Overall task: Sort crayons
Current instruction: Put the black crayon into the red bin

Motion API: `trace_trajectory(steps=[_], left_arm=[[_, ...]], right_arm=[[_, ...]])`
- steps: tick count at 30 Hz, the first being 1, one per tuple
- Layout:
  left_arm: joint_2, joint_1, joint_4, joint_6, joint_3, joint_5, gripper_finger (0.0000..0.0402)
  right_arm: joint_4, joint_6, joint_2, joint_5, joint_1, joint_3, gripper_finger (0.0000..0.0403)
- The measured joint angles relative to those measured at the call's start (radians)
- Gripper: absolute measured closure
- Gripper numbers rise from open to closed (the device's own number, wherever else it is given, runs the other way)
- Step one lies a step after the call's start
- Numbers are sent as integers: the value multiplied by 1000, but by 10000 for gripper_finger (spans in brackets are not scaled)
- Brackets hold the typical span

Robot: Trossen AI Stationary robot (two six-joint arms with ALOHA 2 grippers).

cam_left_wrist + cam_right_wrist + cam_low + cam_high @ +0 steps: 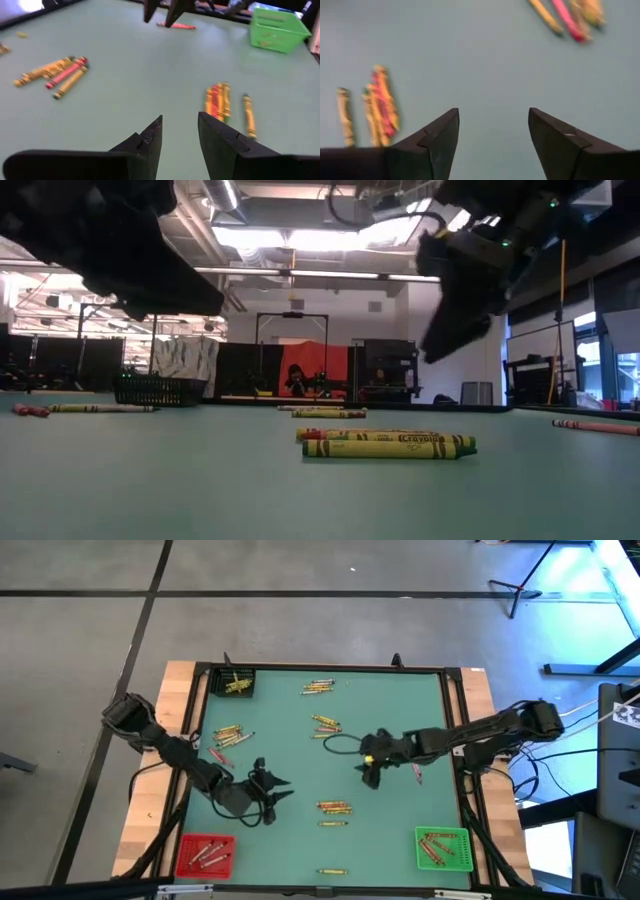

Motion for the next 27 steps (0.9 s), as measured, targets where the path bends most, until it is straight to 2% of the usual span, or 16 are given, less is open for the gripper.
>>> trace_trajectory(steps=[7, 13, 19, 27], left_arm=[[0, 27, 108, 78, -56, -6, 291], [0, 21, 108, 82, -78, -24, 291], [0, 19, 122, 85, -78, -26, 291], [0, 19, 122, 120, -78, -27, 292]], right_arm=[[-394, 136, -161, 19, -99, 0, 200], [-638, 263, -177, 8, -181, 0, 226], [-735, 341, -142, -13, -224, 0, 245], [-710, 369, -47, -42, -225, 0, 261]])
